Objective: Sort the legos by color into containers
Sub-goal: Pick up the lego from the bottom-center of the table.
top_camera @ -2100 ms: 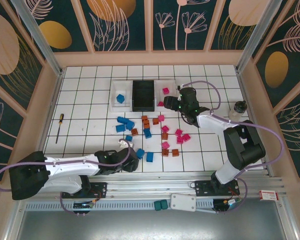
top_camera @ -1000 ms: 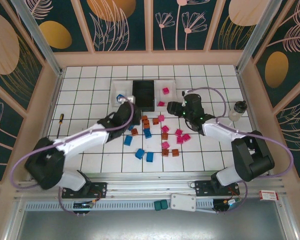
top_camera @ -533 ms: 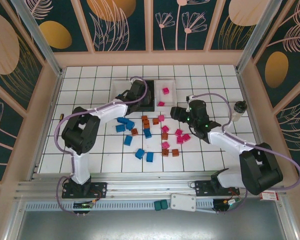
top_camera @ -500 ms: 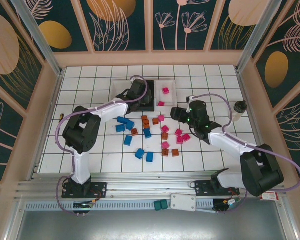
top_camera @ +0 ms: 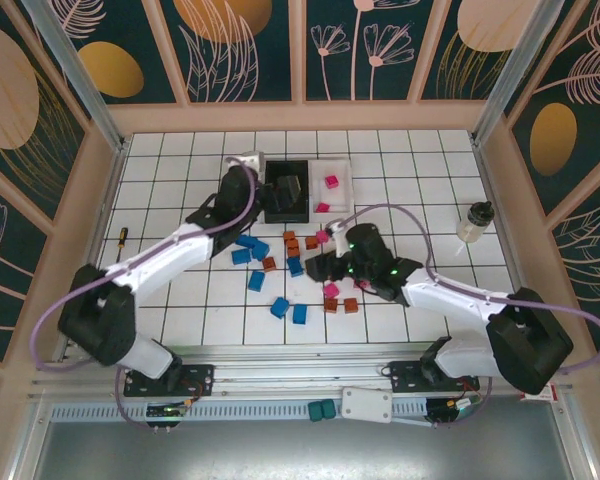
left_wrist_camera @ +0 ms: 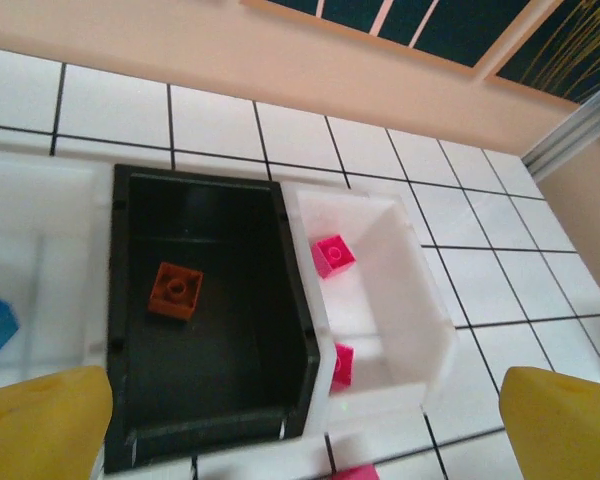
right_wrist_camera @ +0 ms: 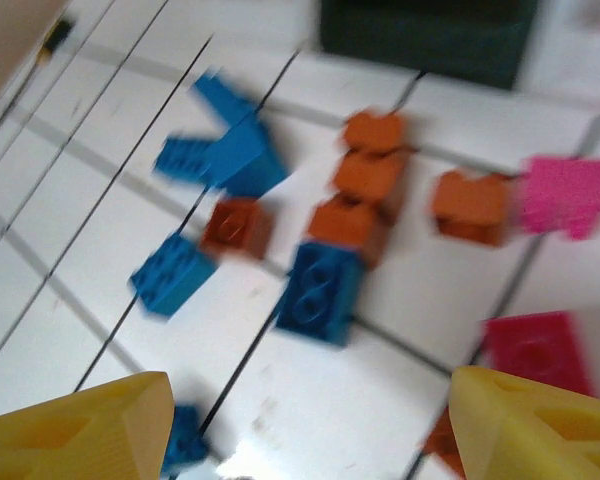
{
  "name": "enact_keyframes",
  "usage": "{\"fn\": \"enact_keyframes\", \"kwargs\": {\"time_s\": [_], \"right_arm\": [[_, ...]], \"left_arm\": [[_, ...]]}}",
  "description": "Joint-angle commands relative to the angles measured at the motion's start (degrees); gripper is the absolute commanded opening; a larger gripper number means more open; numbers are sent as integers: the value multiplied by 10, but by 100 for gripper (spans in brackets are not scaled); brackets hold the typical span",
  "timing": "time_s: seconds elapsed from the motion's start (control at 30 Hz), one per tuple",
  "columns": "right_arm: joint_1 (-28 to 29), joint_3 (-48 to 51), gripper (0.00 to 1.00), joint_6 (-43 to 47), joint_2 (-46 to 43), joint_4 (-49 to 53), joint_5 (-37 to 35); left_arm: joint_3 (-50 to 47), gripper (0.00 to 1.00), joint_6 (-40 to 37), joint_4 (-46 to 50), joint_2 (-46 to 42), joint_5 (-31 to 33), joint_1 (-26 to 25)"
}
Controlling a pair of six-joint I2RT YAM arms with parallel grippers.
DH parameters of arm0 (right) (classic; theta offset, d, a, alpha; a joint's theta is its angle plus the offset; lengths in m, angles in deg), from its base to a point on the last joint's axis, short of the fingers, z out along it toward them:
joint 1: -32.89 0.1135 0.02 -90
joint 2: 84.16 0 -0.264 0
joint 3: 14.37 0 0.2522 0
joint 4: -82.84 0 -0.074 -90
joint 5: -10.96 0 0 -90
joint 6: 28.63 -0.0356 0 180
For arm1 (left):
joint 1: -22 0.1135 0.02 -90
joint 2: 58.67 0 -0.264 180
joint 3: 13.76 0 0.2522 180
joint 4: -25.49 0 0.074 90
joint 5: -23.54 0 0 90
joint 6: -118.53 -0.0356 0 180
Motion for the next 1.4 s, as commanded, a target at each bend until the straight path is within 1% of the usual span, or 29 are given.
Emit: {"fn": "enact_keyframes", "kwargs": {"time_s": [0.0,0.07,0.17,0.27,0.4,0.53,0.73,0.9,0.97,1.1,1.2,1.23,1.27,1.37], "right_arm": [[61,-39,73,52,42,45,-12],[98,-65,74,64,73,59,-32],[138,-100,74,78,124,72,-63],[159,-131,75,91,170,86,-82],[182,-159,76,104,218,104,-108],[201,-181,76,111,254,116,-130],[211,-195,70,115,283,123,-131],[220,-189,74,116,281,122,-116],[222,-187,74,118,282,126,-116],[222,-183,63,124,286,123,-116],[217,-186,50,128,278,105,-96],[214,-188,43,130,272,95,-89],[208,-190,38,130,266,85,-80],[181,-207,33,131,243,53,-51]], "left_arm": [[-89,99,24,2,-59,11,0],[-134,99,23,21,-109,36,0],[-192,99,27,56,-190,76,0],[-234,99,39,89,-262,113,1],[-268,99,52,121,-321,137,0],[-272,99,52,138,-335,150,0],[-268,99,53,142,-327,158,0],[-270,99,54,137,-325,156,0],[-271,99,53,136,-323,156,1],[-272,99,53,137,-321,155,0],[-274,99,58,137,-322,161,0],[-276,99,60,138,-323,163,0],[-277,99,63,139,-324,165,0],[-282,99,71,143,-330,174,0]]}}
